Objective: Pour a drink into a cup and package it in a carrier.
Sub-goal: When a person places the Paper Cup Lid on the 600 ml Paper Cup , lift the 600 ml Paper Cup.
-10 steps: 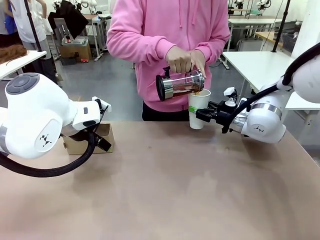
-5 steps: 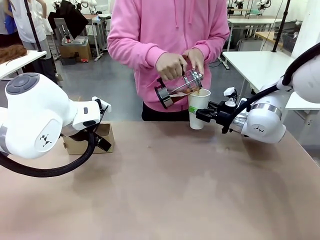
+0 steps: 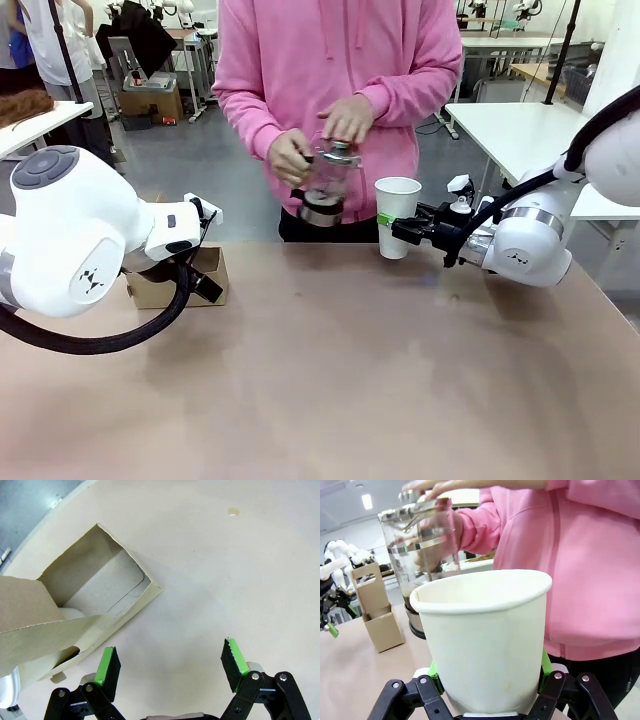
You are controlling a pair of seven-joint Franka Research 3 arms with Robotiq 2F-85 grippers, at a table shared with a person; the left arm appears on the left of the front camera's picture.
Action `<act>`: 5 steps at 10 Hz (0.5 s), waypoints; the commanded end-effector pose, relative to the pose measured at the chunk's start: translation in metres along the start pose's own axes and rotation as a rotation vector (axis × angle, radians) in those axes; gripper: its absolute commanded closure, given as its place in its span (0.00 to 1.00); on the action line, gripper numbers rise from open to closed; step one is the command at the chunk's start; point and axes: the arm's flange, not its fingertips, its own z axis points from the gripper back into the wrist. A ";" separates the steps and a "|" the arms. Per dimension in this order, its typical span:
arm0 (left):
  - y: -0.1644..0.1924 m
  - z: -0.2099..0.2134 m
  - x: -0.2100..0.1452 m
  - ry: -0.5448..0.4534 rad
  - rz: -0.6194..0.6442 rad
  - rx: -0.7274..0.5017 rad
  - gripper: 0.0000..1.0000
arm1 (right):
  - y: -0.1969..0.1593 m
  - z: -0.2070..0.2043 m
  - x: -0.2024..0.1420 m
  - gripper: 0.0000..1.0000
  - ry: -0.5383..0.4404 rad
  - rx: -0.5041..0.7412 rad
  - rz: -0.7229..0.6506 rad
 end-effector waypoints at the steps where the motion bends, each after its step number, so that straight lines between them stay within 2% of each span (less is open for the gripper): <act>1: 0.000 0.000 0.000 -0.001 0.000 -0.001 0.00 | 0.001 -0.003 0.002 0.20 -0.004 -0.019 -0.001; 5: 0.000 0.000 0.000 -0.001 0.000 -0.001 0.00 | 0.001 -0.003 0.002 0.20 -0.004 -0.019 -0.001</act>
